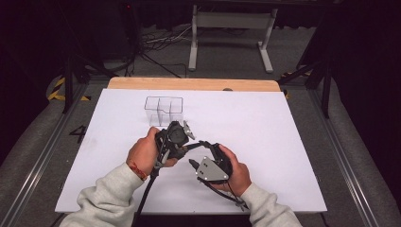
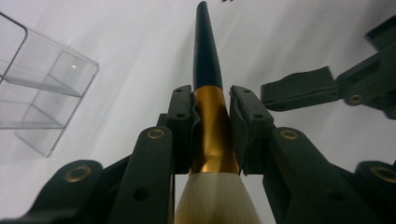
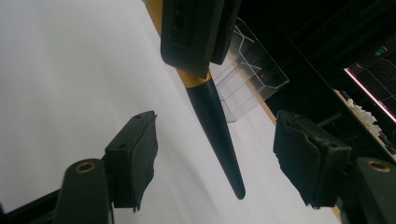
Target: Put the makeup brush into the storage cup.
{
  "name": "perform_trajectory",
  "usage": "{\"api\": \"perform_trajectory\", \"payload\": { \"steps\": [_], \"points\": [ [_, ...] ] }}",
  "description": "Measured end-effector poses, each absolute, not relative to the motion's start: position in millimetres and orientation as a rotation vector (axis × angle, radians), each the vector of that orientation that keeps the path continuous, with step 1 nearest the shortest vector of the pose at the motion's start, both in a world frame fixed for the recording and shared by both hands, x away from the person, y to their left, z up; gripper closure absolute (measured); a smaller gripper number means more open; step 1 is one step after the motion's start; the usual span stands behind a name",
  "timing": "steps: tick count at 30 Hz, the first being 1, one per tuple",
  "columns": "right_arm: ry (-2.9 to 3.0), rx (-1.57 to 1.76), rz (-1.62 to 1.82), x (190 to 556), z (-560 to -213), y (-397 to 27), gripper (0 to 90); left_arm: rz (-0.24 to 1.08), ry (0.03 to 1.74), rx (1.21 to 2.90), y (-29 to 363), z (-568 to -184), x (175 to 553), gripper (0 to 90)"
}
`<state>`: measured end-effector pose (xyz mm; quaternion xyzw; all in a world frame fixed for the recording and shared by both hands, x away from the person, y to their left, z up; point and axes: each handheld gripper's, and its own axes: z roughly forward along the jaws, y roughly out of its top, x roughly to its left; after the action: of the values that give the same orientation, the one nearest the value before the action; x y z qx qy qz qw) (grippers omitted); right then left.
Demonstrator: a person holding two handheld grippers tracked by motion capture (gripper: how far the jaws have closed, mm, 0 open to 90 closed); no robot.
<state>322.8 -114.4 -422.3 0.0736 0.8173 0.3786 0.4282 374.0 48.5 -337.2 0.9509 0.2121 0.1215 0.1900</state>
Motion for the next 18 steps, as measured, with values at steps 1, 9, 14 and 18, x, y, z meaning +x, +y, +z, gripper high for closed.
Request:
{"api": "perform_trajectory", "payload": {
  "steps": [1, 9, 14, 18],
  "points": [
    [2.038, 0.184, 0.945, 323.7, -422.2, -112.8, 34.3, 0.341, 0.596, 2.672, 48.5, -337.2, 374.0, 71.6],
    [2.062, 0.144, 0.876, 329.2, -426.7, -99.9, 52.2, 0.323, 0.585, 2.676, 46.0, -338.8, 373.8, 71.6],
    [2.059, 0.133, 0.869, 330.0, -428.8, -95.8, 61.5, 0.299, 0.588, 2.676, 45.9, -340.2, 374.1, 71.6],
    [2.062, 0.112, 0.860, 328.9, -430.1, -92.7, 70.8, 0.294, 0.585, 2.667, 46.1, -341.8, 374.1, 71.6]
  ]
}}
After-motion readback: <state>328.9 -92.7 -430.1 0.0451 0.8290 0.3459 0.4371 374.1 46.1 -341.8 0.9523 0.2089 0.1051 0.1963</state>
